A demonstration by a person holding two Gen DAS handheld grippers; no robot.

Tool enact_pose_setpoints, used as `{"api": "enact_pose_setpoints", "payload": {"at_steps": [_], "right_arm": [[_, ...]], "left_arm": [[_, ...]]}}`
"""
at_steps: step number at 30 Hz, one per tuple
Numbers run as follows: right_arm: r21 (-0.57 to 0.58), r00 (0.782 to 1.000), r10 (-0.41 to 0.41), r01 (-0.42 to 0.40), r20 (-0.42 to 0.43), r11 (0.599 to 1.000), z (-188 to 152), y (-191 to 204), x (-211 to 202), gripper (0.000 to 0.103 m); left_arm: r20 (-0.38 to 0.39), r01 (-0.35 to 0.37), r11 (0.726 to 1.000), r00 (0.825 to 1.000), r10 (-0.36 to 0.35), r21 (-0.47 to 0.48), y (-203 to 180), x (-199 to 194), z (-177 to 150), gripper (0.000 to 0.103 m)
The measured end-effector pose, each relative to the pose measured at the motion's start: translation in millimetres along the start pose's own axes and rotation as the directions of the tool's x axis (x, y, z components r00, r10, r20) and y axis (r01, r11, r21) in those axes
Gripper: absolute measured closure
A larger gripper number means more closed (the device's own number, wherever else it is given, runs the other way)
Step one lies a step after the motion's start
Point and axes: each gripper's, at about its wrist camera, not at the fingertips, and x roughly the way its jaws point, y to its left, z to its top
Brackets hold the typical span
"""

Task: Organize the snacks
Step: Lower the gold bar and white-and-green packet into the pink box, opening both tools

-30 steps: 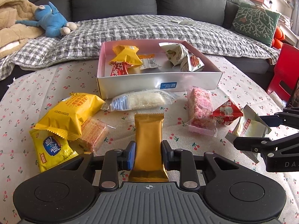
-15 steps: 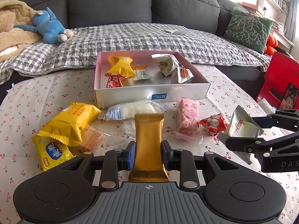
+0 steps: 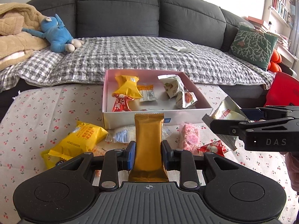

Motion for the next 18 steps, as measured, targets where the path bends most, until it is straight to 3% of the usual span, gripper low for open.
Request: {"api": "enact_pose_setpoints", "payload": {"at_steps": [9,12,18], "right_arm": [[0.024,0.998,0.053,-0.053,0.038,0.998,38.4,-7.4,27.9,0.041],[0.038,0.998,0.047,-0.049,0.041,0.998,50.1,-13.7,40.2,0.041],[0.12,0.999,0.038,-0.042,0.039,0.992,63.2,-36.0,64.6,0.041]], "left_arm": [[-0.021,-0.007,0.997,1.0,0.005,-0.071,15.3,28.9,36.9,0.076],[-0.038,0.015,0.997,0.999,-0.018,-0.082,16.4,46.7,48.1,0.076],[-0.071,-0.011,0.995,0.997,0.004,-0.095,13.5,84.4,60.3,0.076]]}}
